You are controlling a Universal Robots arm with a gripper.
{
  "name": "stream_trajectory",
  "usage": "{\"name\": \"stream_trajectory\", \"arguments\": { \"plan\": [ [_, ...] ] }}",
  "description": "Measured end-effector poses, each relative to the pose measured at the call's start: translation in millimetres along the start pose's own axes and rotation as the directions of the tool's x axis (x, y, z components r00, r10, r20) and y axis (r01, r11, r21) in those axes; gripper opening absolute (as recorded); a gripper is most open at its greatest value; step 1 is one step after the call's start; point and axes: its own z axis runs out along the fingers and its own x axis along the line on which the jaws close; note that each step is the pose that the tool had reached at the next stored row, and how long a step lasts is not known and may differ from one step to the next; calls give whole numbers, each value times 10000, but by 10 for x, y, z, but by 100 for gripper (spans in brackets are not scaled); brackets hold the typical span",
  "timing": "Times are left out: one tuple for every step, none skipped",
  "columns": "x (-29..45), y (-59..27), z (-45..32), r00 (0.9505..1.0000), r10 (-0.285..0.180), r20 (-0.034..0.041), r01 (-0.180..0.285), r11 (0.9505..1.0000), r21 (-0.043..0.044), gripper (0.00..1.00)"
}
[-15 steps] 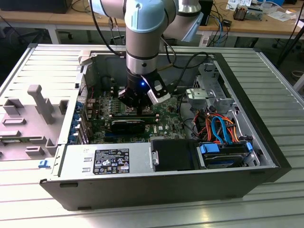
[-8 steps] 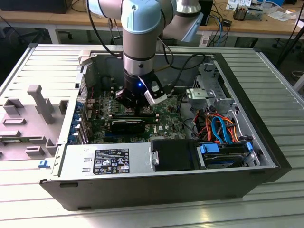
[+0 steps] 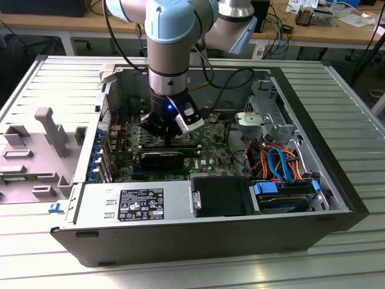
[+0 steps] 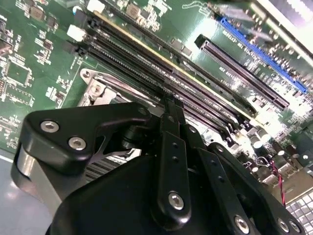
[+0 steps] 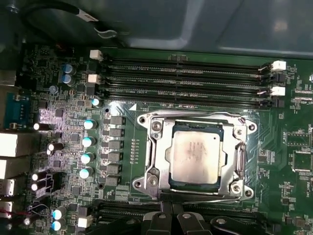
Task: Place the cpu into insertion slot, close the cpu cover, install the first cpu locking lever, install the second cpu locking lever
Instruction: 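Install the second cpu locking lever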
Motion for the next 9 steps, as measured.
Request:
{"name": "stream_trajectory", "arguments": {
  "plan": [
    [0, 22, 7, 10000, 0, -1, 0, 10000, 1, 11],
    [-3, 55, 15, 10000, 0, -1, 0, 10000, 1, 11],
    [-5, 72, 19, 10000, 0, -1, 0, 10000, 1, 11],
    [-6, 88, 21, 10000, 0, -1, 0, 10000, 1, 11],
    [-7, 103, 23, 10000, 0, -1, 0, 10000, 3, 11],
    [-8, 117, 25, 10000, 0, -2, 0, 10000, 1, 11],
    [-8, 125, 26, 10000, 0, -3, 0, 10000, 3, 11],
    [-9, 129, 27, 10000, -2, -2, 2, 10000, -1, 11],
    [-10, 130, 26, 10000, -6, 0, 6, 10000, -3, 11]
  ]
}}
